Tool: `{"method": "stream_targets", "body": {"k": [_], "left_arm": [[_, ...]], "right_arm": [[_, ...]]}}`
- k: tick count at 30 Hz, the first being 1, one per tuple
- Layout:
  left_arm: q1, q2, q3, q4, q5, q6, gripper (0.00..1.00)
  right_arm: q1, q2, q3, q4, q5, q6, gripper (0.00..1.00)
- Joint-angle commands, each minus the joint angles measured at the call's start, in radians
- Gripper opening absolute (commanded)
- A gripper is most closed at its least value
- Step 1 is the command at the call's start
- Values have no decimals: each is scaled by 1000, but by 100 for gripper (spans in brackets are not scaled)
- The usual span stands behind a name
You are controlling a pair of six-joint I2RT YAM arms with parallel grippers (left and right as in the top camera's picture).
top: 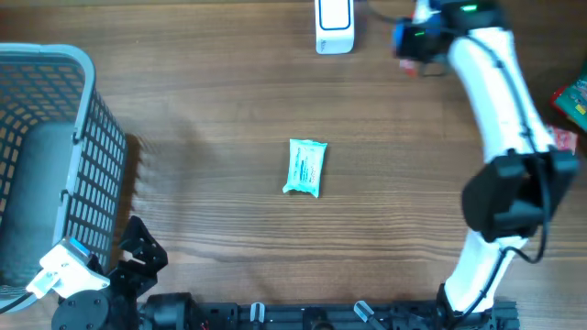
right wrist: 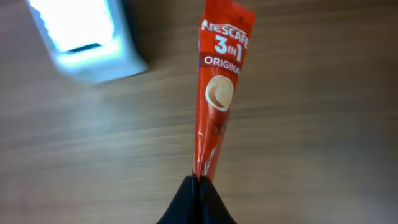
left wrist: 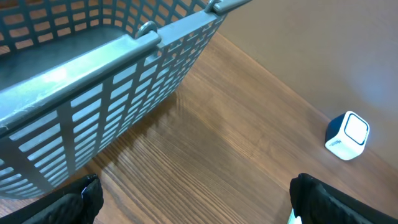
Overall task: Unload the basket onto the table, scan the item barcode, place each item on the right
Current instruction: 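Carry the sachet to the right edge and release it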
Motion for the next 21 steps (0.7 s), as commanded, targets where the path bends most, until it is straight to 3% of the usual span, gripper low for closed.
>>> {"method": "stream_targets", "body": {"k": [1, 7, 12, 21], "left_arm": [[6, -6, 0, 2, -6, 8, 100], [6, -6, 0, 2, -6, 8, 100], [6, -6, 0, 2, -6, 8, 100], [6, -6, 0, 2, -6, 8, 100]], "right_arm": [[-138, 6, -16, -38, 49, -8, 5], [-333, 6, -107, -13, 48, -17, 5], [-387, 6, -265, 124, 58, -69, 5], [-435, 8, -472, 298, 386, -37, 5]]}}
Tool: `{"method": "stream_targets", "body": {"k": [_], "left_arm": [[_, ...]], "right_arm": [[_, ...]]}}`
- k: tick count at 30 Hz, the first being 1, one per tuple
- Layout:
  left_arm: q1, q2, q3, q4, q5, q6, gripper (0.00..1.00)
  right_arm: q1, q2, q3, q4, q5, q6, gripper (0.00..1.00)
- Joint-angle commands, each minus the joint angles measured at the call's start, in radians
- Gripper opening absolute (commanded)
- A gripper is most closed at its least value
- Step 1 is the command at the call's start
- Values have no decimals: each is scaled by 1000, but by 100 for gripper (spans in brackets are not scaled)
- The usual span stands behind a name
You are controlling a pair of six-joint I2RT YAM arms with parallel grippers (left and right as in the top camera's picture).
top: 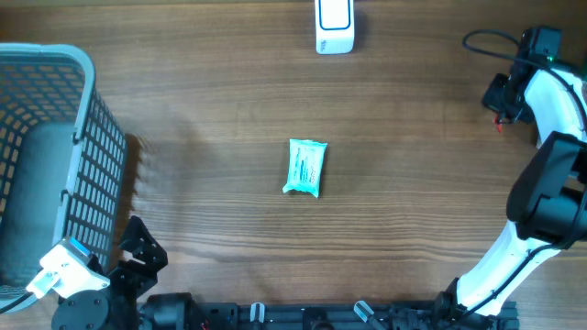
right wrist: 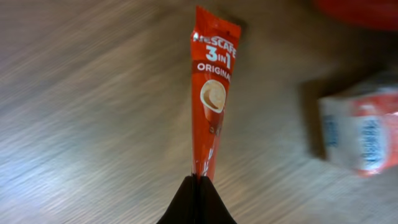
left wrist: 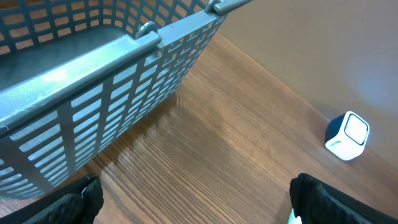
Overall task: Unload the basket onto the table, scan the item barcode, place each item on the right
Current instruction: 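Carry the sachet to the right edge and release it, then bring the right gripper down to the mint-green tissue pack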
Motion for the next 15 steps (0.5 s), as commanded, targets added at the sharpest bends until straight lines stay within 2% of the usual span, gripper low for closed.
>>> {"method": "stream_targets", "body": {"k": [1, 2, 3, 5, 6, 7, 8, 10, 15], "left_arm": [[6, -6, 0, 2, -6, 8, 100], [6, -6, 0, 2, -6, 8, 100], [6, -6, 0, 2, -6, 8, 100], [6, -6, 0, 2, -6, 8, 100], [6, -6, 0, 2, -6, 8, 100], [6, -6, 0, 2, -6, 8, 100], [6, -6, 0, 2, -6, 8, 100], [6, -6, 0, 2, -6, 8, 100], [6, -6, 0, 2, -6, 8, 100]], "right_arm": [[-61, 10, -38, 23, 161, 13, 5], [-80, 11, -41, 26, 160, 16, 5], [-111, 11, -42, 27, 156, 48, 12], [-149, 9, -33, 22, 79, 54, 56], [-159, 8, -22, 12, 30, 53, 72], [-163, 5, 7, -11, -73, 30, 96], [-160, 0, 33, -30, -145, 16, 100], [-138, -20, 92, -78, -245, 18, 99], [-5, -152, 117, -141, -313, 87, 99]]}}
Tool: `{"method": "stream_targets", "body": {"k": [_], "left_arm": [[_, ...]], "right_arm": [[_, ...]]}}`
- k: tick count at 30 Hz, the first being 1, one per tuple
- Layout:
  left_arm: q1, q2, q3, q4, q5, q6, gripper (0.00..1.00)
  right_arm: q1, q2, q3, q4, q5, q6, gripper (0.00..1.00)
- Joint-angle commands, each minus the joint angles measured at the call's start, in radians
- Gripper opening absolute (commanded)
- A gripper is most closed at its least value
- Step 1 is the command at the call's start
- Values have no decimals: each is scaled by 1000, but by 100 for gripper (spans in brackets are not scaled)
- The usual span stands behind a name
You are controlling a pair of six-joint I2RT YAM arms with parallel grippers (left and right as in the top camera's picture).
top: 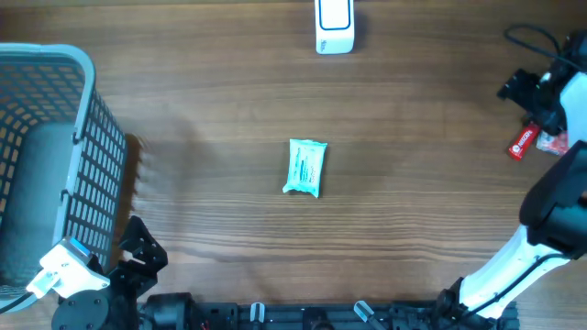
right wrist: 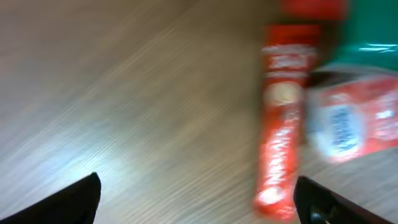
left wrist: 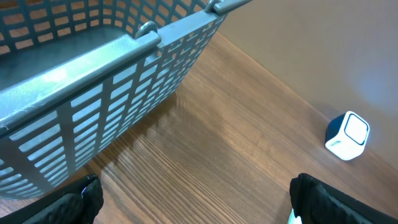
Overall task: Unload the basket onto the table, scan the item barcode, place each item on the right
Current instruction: 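Bring the right gripper down to the mint-green tissue pack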
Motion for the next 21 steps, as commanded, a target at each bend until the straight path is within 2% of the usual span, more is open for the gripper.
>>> {"method": "stream_targets", "body": {"k": [1, 4, 8, 11, 14, 21], "left_arm": [[6, -6, 0, 2, -6, 8, 100], [6, -6, 0, 2, -6, 8, 100], [6, -6, 0, 2, -6, 8, 100], [6, -6, 0, 2, -6, 8, 100], [6, -6, 0, 2, -6, 8, 100], [6, -6, 0, 2, -6, 8, 100]], "right_arm": [[129, -140, 30, -37, -92, 63, 99], [273, -192, 30, -100, -91, 150, 99], [458, -188, 27, -231, -91, 285, 100], [607, -187, -6, -266, -101, 355, 100], [759, -187, -47, -251, -171, 363, 100], [995, -185, -131, -111, -130, 364, 100]]}}
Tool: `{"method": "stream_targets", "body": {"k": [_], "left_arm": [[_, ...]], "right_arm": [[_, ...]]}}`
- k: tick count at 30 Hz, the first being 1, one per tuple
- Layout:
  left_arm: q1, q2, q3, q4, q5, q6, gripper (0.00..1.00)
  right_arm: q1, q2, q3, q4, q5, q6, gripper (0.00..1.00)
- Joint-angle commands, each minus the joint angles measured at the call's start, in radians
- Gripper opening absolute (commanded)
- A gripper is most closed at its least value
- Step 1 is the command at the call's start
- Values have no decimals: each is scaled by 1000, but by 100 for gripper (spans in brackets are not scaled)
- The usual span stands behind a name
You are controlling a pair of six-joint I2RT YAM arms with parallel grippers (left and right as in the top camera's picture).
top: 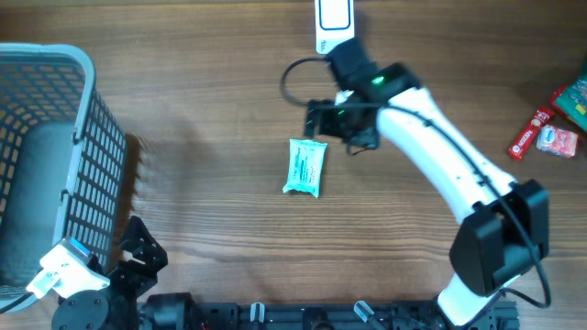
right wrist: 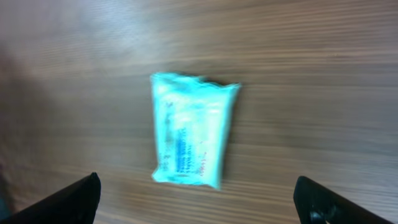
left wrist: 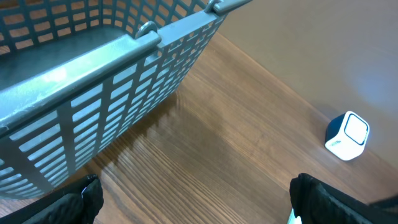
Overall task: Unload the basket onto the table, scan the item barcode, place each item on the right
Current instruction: 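Bring the right gripper down to the mint-green tissue pack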
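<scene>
A teal wipes packet [top: 305, 167] lies flat in the middle of the wooden table and shows blurred in the right wrist view [right wrist: 193, 129]. My right gripper [top: 339, 124] hangs open just beyond the packet's far end, with nothing between its fingers [right wrist: 199, 205]. The white and blue scanner [top: 334, 23] stands at the far edge and also shows in the left wrist view [left wrist: 348, 135]. A red Nescafe stick [top: 525, 139] lies at the right edge. My left gripper [left wrist: 199, 202] rests open at the near left corner [top: 142, 249].
A grey plastic basket [top: 46, 147] fills the left side, its wall [left wrist: 112, 93] close in front of the left gripper. Beside the red stick lie a small red and white packet [top: 558, 139] and a green one [top: 573, 96].
My right gripper, open at the right edge beside the red stick, is now over the table's middle at the teal packet. The stick stays where it lay. The left arm is unchanged.
My right gripper was shut on the Nescafe stick close to the scanner. Then it held the stick at the right side of the table. Then it was open, the stick lying by the other packets. Now it is open at the teal packet.
</scene>
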Motion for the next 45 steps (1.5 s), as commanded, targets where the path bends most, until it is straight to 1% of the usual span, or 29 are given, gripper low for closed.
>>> {"method": "stream_targets", "body": {"k": [1, 6, 10, 11, 14, 17, 20, 22, 25, 27, 28, 29, 31, 32, 34, 35, 36, 38, 39, 40, 43, 45], "left_arm": [[6, -6, 0, 2, -6, 8, 100], [6, -6, 0, 2, -6, 8, 100], [6, -6, 0, 2, -6, 8, 100], [6, -6, 0, 2, -6, 8, 100], [6, -6, 0, 2, -6, 8, 100], [6, -6, 0, 2, -6, 8, 100], [6, -6, 0, 2, -6, 8, 100], [6, -6, 0, 2, -6, 8, 100], [6, -6, 0, 2, -6, 8, 100], [6, -6, 0, 2, -6, 8, 100], [6, -6, 0, 2, -6, 8, 100], [6, -6, 0, 2, -6, 8, 100], [6, -6, 0, 2, -6, 8, 100], [6, -6, 0, 2, -6, 8, 100], [6, -6, 0, 2, -6, 8, 100], [6, -6, 0, 2, -6, 8, 100], [6, -6, 0, 2, -6, 8, 100], [6, -6, 0, 2, -6, 8, 100], [6, -6, 0, 2, -6, 8, 100], [6, -6, 0, 2, -6, 8, 100], [6, -6, 0, 2, -6, 8, 100], [6, -6, 0, 2, -6, 8, 100]], "right_arm": [[93, 1, -63, 70, 42, 21, 100], [186, 10, -166, 164, 106, 21, 100], [194, 14, -220, 188, 109, 21, 100], [195, 14, -230, 195, 113, 21, 98], [212, 17, -240, 178, 203, 22, 93], [251, 17, -240, 181, 293, 21, 91], [305, 26, -240, 238, 395, 14, 90], [327, 56, -240, 283, 398, -40, 89], [332, 127, -240, 325, 451, -45, 86], [333, 172, -238, 349, 486, -47, 81], [334, 179, -233, 348, 486, -63, 75], [339, 179, -233, 349, 507, -64, 72], [344, 179, -233, 349, 544, -63, 70], [344, 179, -233, 347, 547, -63, 66], [344, 179, -233, 332, 554, -52, 60], [341, 179, -233, 309, 555, -49, 54], [337, 179, -233, 288, 561, -46, 53], [333, 179, -233, 191, 646, -3, 53], [332, 175, -232, 134, 689, -1, 53], [332, 172, -231, 114, 696, -6, 54], [333, 167, -197, 89, 689, -30, 60], [333, 167, -171, 117, 655, -104, 61]]}}
